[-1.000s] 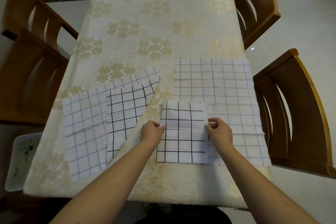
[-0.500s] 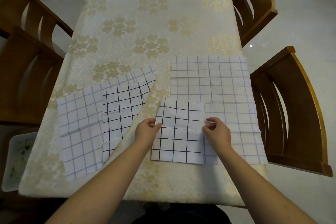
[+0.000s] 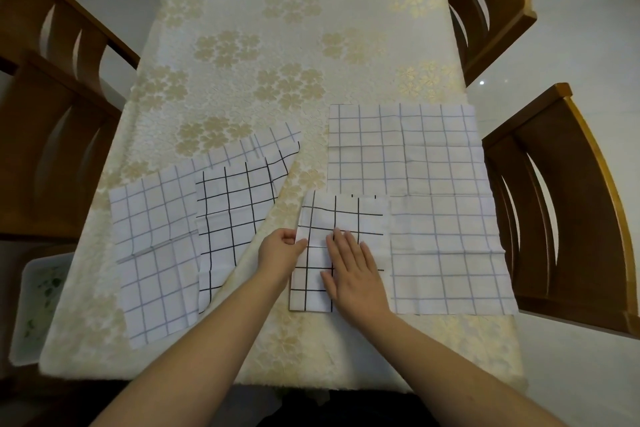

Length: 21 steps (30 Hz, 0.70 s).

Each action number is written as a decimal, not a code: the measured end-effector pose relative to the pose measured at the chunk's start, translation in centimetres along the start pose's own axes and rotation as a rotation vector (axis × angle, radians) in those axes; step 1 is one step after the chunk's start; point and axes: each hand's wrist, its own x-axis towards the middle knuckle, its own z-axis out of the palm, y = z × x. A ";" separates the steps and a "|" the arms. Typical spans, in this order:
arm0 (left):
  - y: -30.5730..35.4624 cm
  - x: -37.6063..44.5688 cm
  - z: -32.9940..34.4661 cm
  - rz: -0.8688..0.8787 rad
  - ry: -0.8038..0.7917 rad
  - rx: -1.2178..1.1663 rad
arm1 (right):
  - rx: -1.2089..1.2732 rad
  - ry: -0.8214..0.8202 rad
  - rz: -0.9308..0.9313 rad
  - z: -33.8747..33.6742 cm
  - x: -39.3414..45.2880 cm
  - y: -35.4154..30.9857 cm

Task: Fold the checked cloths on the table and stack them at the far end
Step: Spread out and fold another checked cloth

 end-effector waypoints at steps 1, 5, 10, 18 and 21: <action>0.0 0.0 0.0 0.004 -0.007 0.006 | -0.015 -0.022 0.024 0.4 -0.2 0.3; 0.3 0.3 -0.7 0.060 -0.048 0.065 | -0.048 -0.071 0.060 1.2 -0.6 1.1; 2.0 1.3 -1.2 0.092 -0.170 -0.013 | -0.060 -0.077 0.038 1.2 -0.6 1.1; 5.5 2.6 0.5 0.066 -0.195 -0.137 | -0.059 -0.064 0.022 1.2 -1.2 0.6; 5.7 3.2 0.8 0.040 -0.220 -0.142 | -0.052 -0.063 0.032 1.4 -1.5 0.9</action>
